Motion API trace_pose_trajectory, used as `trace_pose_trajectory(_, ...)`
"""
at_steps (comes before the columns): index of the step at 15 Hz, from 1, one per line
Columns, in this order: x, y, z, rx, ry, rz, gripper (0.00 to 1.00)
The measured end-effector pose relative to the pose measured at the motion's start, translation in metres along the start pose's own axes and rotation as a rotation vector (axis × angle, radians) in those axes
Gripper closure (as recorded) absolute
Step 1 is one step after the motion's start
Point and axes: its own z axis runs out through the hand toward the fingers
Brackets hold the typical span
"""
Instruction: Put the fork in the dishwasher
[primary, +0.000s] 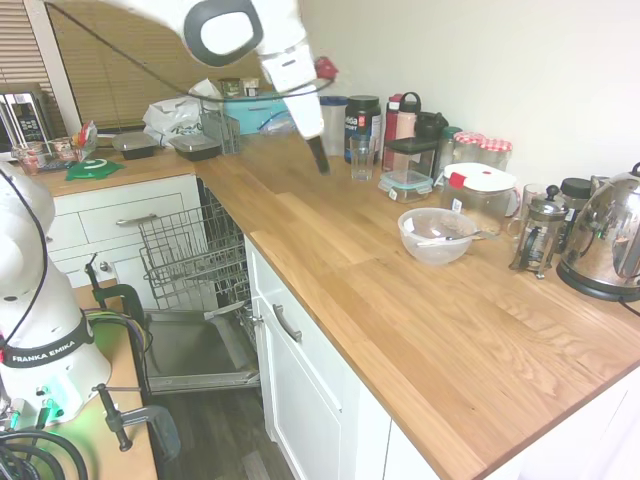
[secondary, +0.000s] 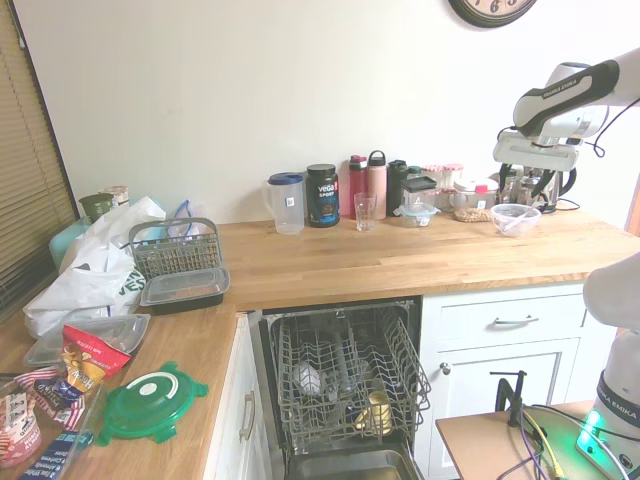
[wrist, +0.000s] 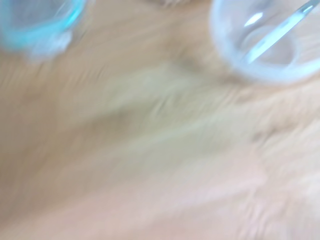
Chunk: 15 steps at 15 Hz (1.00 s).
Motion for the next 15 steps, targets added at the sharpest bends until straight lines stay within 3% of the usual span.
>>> trace_pose_trajectory(4,0.078,-0.024,0.038,0.019,-0.011,0.137,0.00)
trace_pose_trajectory(8,0.128,-0.055,0.106,-0.039,0.000,0.227,0.00)
trace_pose_trajectory(15,0.147,-0.099,0.151,-0.099,0.029,0.276,0.00)
